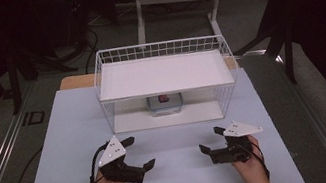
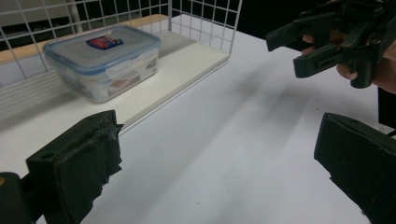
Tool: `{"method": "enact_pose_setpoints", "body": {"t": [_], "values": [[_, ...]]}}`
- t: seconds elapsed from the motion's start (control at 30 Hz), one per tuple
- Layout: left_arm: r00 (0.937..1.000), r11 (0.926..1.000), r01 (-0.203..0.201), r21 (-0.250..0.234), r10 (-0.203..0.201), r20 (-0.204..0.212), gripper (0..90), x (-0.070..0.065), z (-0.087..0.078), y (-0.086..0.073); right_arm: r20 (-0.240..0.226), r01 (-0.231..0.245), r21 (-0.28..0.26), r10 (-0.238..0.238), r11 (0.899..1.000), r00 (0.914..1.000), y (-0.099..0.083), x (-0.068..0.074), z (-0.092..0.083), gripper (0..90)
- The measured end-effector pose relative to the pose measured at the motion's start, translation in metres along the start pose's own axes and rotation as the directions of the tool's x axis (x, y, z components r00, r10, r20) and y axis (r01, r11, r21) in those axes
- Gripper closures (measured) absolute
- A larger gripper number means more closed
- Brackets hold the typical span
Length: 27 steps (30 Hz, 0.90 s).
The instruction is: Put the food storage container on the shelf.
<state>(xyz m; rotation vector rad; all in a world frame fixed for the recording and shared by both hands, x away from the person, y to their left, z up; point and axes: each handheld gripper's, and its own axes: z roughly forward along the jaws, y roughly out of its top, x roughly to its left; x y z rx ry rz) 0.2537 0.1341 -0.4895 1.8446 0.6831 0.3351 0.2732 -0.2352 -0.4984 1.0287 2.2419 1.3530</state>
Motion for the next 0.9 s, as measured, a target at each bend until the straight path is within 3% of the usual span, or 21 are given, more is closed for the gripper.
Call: {"method": "enact_pose_setpoints", "body": {"t": [0.1, 0.27, 0.43, 0.57, 0.9], "values": [[1.0000, 1.0000, 0.003, 0.004, -0.003, -0.002, 1.4, 0.001, 0.000, -0.002, -0.018, -0.020, -0.010, 0.020, 1.000, 0.9996, -0.003, -0.005, -0.002, 14.4], [0.9998, 0.9998, 0.020, 0.008, -0.020, -0.006, 1.4, 0.004, 0.001, -0.005, -0.015, 0.020, -0.029, -0.020, 0.999, 0.9997, -0.003, -0.010, -0.003, 14.4], [0.9997, 0.9998, 0.012, 0.014, -0.012, -0.020, 1.4, 0.006, 0.000, -0.008, -0.022, 0.050, -0.023, -0.051, 0.998, 0.9985, -0.007, -0.014, 0.004, 14.5], [0.9994, 0.9997, -0.001, 0.026, 0.002, -0.035, 1.4, 0.008, -0.001, -0.010, -0.020, 0.043, -0.022, -0.044, 0.999, 0.9988, -0.009, -0.016, 0.009, 14.3], [0.9989, 0.9992, 0.021, 0.033, -0.019, -0.044, 1.4, 0.012, -0.003, -0.015, 0.004, 0.008, 0.027, -0.008, 1.000, 1.0000, -0.016, -0.026, 0.022, 14.3]]}}
